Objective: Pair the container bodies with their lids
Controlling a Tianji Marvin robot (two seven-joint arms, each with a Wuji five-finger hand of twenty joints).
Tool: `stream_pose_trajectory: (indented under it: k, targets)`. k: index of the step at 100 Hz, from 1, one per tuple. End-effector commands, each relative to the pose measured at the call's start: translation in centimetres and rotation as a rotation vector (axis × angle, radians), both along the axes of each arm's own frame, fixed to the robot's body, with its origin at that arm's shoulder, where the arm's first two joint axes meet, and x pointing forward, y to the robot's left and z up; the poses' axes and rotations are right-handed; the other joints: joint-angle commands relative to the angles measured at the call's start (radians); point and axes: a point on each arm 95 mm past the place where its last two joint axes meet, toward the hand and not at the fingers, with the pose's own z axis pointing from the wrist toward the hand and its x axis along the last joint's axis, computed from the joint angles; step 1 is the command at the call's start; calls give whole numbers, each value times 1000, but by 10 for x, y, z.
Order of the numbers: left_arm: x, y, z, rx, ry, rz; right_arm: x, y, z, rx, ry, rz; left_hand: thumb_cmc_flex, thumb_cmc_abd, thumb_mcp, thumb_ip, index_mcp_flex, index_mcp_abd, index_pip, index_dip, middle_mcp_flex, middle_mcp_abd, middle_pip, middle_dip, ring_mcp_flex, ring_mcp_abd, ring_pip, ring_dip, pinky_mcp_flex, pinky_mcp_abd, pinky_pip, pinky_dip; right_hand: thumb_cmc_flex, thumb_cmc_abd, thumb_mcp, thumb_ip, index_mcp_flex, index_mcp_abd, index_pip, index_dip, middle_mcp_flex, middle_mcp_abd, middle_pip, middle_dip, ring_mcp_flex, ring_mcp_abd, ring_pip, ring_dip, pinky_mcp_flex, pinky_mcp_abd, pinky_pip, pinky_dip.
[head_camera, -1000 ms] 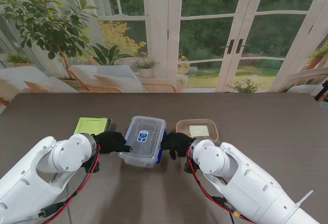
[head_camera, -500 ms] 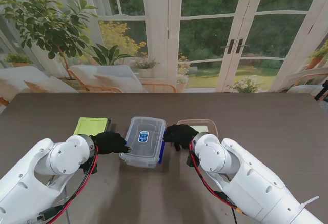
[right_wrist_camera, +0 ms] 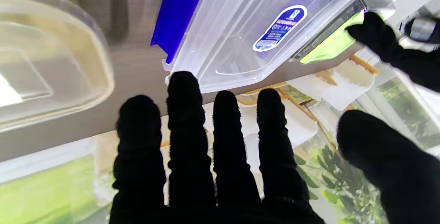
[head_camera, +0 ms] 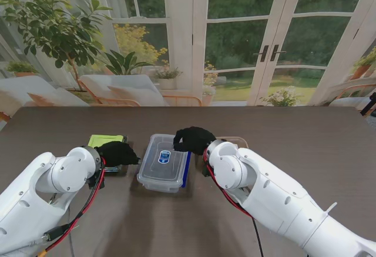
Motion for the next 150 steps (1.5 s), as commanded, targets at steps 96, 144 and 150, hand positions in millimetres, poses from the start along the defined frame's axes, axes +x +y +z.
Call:
stream_pose_trajectory:
  k: [96, 144, 150]
  targets:
    - [83, 4, -32, 8, -21, -32, 24, 45, -23, -202, -74, 163, -36, 7, 79, 16, -45, -81, 23, 21, -268, -61, -93, -117, -271, -214, -328, -208, -76, -242, -771, -235, -16, -344, -80, -145, -507, -6, 95, -18, -458, -84, -127, -156, -501, -217, -550, -297, -560, -216, -633, -212]
    - [97, -1, -47, -19, 51, -16, 22, 45, -38, -268, -73, 185, -41, 28, 40, 19, -135, -89, -27, -2, -307, -62, -99, -120, -282, -217, -360, -206, -81, -247, -834, -206, 10, -366, -67, -138, -527, -32, 43, -61, -491, -94, -167, -206, -544, -193, -567, -309, -618, -237, -708, -236]
    - [99, -3, -48, -29, 56, -13, 22, 44, -40, -274, -69, 187, -40, 29, 35, 19, -141, -93, -33, -5, -310, -61, -99, -120, -282, -217, -363, -206, -80, -248, -841, -208, 10, -372, -63, -139, -527, -30, 43, -62, -491, -93, -169, -207, -546, -191, -562, -307, -621, -238, -710, -235]
